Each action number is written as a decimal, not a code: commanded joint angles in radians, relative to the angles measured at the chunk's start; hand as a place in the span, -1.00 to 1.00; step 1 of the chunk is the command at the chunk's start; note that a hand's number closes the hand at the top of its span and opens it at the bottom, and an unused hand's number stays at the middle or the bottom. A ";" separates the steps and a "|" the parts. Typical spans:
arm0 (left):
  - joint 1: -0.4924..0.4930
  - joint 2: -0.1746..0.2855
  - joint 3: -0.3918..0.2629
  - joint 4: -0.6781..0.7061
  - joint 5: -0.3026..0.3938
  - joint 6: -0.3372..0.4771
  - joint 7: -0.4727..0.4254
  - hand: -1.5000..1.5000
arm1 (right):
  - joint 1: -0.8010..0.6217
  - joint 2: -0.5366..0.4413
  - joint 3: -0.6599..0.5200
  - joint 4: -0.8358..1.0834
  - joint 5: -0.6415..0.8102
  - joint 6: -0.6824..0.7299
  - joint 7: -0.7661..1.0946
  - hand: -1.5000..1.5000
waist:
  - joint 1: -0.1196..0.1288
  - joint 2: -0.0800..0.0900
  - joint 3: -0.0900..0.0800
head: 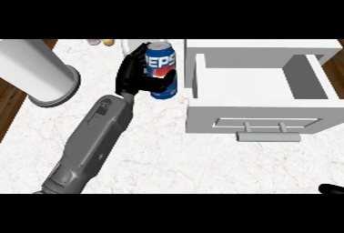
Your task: Pick up the can, place it into the drawer and close the drawer
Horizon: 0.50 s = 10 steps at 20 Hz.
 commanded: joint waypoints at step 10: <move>-0.264 -0.044 -0.019 -0.154 -0.098 0.147 0.353 1.00 | -0.097 0.014 0.059 0.048 0.087 -0.049 0.020 -1.00 | -0.009 0.007 -0.001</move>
